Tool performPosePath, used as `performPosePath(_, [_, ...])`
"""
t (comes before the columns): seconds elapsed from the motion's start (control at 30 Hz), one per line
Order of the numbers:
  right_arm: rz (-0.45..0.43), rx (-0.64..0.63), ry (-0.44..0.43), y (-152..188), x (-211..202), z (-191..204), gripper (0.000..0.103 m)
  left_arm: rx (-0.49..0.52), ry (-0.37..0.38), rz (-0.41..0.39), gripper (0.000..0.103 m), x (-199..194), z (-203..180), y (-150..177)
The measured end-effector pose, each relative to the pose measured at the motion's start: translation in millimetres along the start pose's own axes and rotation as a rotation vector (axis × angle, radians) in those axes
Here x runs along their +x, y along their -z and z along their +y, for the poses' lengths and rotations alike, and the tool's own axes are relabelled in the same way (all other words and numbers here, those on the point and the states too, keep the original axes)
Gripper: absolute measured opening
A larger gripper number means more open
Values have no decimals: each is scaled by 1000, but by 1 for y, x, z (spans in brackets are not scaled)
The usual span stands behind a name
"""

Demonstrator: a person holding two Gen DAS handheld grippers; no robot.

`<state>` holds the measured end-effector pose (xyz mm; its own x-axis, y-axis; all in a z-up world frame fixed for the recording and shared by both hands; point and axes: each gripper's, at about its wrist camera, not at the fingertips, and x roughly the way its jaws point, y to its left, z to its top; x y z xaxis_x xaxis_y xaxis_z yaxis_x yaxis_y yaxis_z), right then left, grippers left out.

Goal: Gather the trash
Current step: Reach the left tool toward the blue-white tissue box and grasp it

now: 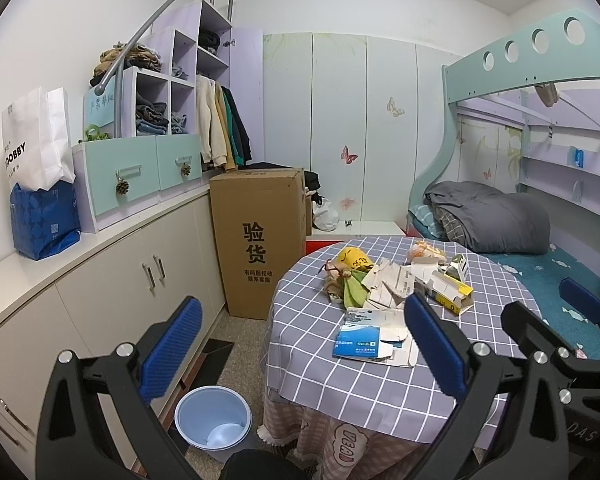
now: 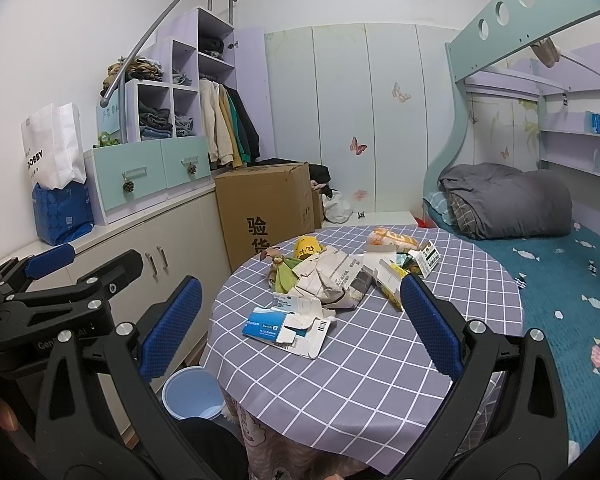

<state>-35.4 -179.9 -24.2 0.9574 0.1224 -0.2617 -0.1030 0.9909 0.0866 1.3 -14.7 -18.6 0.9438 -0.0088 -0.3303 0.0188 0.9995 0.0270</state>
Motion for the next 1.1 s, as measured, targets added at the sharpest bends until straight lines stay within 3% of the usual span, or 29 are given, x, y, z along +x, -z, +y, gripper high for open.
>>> performPosePath(0.4, [12,0,3,-2,1,1,97,1,0,34,99,7,-1,-3])
performPosePath(0.67, [114,101,-21,7,30,-21,97,-14,18,114,99,33,-5,4])
performPosePath(1.1, [304,213,75,40,84,-72,97,7,89,395,99,127,-32,47])
